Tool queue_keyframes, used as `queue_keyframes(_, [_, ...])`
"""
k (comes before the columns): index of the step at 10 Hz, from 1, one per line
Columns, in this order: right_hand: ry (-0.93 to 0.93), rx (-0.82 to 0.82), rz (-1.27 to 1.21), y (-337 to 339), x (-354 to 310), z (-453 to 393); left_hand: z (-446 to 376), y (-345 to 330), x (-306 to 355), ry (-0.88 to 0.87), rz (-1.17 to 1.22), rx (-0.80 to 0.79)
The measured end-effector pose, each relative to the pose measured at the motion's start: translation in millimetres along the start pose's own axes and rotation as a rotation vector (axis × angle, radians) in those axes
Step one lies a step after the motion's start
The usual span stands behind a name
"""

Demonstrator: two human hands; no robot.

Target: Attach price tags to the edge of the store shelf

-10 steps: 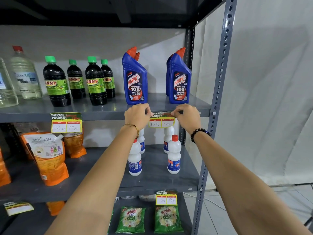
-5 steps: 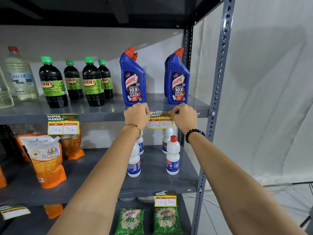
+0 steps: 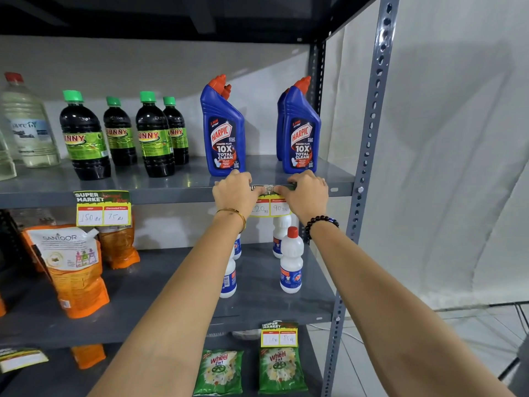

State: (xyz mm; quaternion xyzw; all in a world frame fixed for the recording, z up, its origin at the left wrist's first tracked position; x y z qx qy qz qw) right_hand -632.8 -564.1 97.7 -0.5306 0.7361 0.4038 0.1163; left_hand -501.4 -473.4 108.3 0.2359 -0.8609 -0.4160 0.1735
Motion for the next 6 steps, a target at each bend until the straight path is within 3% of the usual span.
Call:
queue_keyframes(3, [0.018, 0.085, 0.005, -1.4, 3.0, 1.5, -3.2, -1.0, -1.2, 0.037, 0.019, 0.007])
queue_keyframes(6, [0.031, 0.008, 0.025, -0.9, -0.6, 5.5, 5.0, 0.3, 3.7, -0.039, -0.028, -0.006])
Point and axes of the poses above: each hand's wrist, its own z-axis away from the middle knuckle, its own y-axis out of the back of the hand, x = y × z, the point moved 9 cm from there along -z, towards the middle knuckle, and after that the axes turned 15 degrees about -z, right-handed, at the moved point
